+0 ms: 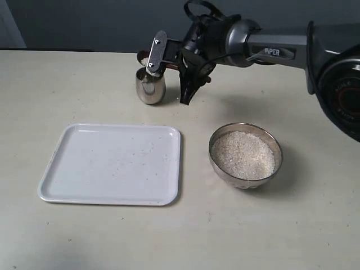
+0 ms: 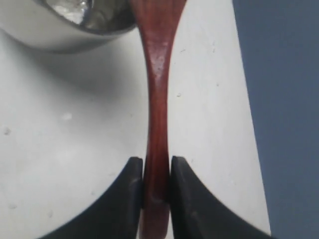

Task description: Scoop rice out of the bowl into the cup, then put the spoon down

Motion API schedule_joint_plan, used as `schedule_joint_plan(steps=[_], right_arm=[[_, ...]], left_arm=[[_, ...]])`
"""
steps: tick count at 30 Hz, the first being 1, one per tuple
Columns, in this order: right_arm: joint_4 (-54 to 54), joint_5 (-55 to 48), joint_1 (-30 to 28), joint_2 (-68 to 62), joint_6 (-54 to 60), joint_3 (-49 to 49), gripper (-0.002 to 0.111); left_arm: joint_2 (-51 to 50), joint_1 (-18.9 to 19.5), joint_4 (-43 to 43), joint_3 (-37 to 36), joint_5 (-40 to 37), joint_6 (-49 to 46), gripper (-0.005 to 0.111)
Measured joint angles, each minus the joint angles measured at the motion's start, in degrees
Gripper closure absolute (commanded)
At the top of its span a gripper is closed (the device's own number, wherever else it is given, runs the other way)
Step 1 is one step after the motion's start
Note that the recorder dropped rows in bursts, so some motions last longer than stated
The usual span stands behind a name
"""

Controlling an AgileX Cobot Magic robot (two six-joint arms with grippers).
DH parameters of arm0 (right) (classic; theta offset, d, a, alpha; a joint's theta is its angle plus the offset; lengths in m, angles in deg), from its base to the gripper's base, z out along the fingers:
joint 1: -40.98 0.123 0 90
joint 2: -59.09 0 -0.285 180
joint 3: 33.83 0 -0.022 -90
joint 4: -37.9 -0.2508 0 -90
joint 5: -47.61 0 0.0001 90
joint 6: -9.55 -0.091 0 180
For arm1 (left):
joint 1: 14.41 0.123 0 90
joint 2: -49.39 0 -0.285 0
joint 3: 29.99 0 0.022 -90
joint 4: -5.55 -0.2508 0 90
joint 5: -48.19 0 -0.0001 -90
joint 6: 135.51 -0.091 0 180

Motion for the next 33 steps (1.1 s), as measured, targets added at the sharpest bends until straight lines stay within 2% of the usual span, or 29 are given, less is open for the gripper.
schedule_joint_plan(steps=[33], right_arm=[[4.2,4.2,0.0,-2.4,-0.4,0.0,0.109]], left_arm=[[0.0,0.0,0.0,0.0,0.0,0.0,0.106]])
